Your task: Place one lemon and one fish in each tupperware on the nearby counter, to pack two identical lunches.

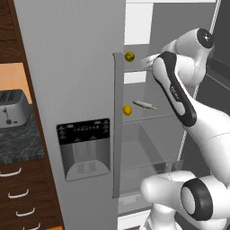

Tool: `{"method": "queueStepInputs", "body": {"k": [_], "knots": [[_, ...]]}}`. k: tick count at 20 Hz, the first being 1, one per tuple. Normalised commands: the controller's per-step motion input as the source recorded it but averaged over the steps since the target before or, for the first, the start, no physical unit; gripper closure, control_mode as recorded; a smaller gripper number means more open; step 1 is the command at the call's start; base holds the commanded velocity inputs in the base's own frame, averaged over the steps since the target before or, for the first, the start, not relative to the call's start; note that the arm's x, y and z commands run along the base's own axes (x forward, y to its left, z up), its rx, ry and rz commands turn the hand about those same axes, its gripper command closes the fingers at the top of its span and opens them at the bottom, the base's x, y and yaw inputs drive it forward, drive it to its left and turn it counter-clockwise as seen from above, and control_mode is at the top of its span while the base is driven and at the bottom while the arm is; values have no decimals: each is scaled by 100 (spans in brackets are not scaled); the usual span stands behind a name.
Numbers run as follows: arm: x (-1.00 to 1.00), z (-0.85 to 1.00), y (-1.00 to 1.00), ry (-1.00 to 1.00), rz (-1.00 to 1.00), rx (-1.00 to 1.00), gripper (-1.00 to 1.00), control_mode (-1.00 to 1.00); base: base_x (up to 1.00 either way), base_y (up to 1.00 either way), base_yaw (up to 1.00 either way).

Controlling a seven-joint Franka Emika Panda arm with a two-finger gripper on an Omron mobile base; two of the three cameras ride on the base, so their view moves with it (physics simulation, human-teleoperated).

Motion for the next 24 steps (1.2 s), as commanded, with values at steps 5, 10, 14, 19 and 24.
{"method": "queueStepInputs", "body": {"k": [5,10,14,19,24], "knots": [[97,-7,0,1,14,2,-100,-100,0,0,0],[82,0,0,6,6,0,-100,-100,0,0,0],[77,-3,0,7,2,0,-100,-100,0,0,0],[58,-12,0,5,1,0,-100,-100,0,0,0],[46,-15,0,1,2,0,-100,-100,0,0,0]]}}
